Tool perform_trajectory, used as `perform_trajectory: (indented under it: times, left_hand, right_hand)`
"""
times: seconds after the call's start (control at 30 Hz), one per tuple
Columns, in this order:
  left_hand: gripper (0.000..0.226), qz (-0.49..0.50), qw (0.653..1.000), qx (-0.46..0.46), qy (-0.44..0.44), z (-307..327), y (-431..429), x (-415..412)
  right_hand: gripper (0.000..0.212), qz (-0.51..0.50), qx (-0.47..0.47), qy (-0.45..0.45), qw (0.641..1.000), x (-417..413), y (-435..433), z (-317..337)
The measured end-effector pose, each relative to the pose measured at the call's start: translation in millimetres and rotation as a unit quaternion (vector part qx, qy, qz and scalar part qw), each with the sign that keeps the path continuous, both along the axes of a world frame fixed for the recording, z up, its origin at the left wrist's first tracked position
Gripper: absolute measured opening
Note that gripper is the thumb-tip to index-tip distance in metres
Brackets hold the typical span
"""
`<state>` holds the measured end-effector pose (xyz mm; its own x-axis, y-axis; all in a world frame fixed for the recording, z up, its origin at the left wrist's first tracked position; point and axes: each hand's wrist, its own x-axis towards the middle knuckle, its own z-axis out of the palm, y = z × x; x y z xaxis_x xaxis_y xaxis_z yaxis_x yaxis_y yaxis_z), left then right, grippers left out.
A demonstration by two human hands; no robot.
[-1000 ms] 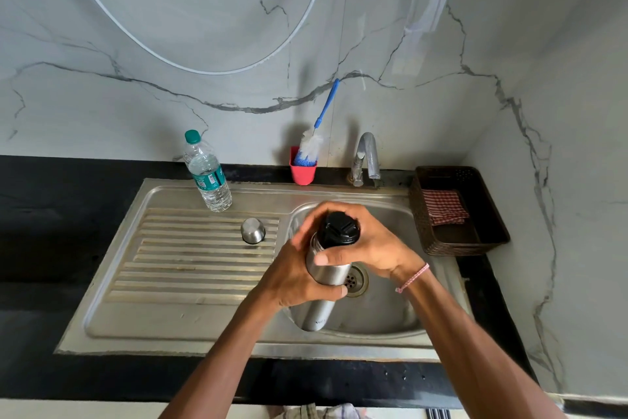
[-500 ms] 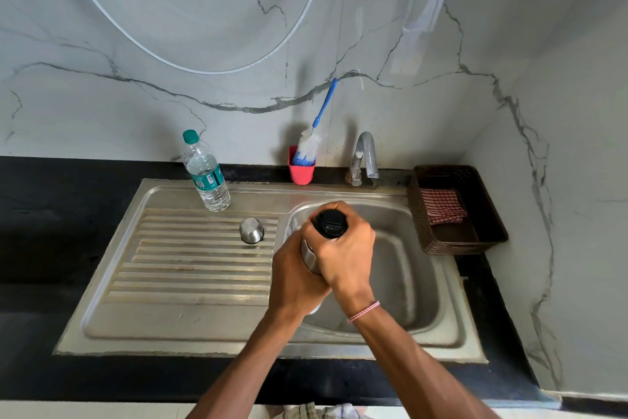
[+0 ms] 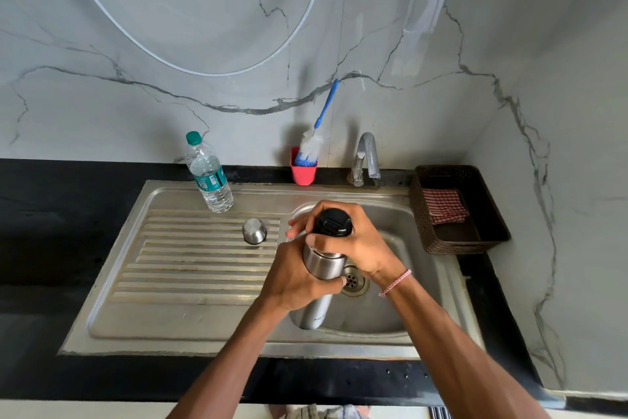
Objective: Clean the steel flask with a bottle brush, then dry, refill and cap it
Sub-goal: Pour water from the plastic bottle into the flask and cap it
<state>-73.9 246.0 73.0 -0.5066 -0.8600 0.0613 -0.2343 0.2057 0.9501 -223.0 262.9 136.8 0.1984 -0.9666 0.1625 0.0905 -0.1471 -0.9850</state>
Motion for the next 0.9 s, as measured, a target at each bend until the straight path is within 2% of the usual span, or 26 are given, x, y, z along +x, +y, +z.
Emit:
perform_trajectory:
  times: [0.13,0.27,0.4,0.47,0.57,0.63,0.7,0.83,0.9]
  left_hand:
    - [0.045,0.055,0.997,0.01,-0.048,-7,10,-2]
    - [0.06,0.109,0.991,0.03,-0.067,-8,14,-5]
    - [0.068,0.129,0.986,0.039,-0.101,-17,14,2]
    - [0.065,0.141,0.983,0.036,-0.115,-19,12,8]
    - [0.059,0.162,0.978,0.03,-0.126,-21,9,19]
    - [0.054,0.181,0.973,0.03,-0.139,-23,6,29]
    - [0.046,0.21,0.966,0.04,-0.145,-26,3,41]
    - [0.042,0.271,0.949,0.072,-0.143,-33,-4,70]
    - [0.043,0.29,0.943,0.085,-0.138,-34,-7,85]
  right_hand:
    - [0.011,-0.087,0.021,0.024,0.996,7,6,-7]
    - [0.011,-0.214,0.052,0.057,0.974,23,6,-19]
    - [0.014,-0.295,0.08,0.146,0.941,37,2,-30]
    - [0.015,-0.291,0.082,0.155,0.941,43,1,-30]
    - [0.022,-0.226,0.082,0.15,0.959,48,-5,-29]
    - [0.032,-0.183,0.075,0.119,0.973,48,-11,-31]
    - [0.032,-0.165,0.078,0.079,0.98,47,-20,-34]
    - [0.033,-0.188,0.119,0.004,0.975,47,-41,-43]
    - [0.032,-0.217,0.136,0.022,0.966,50,-58,-58]
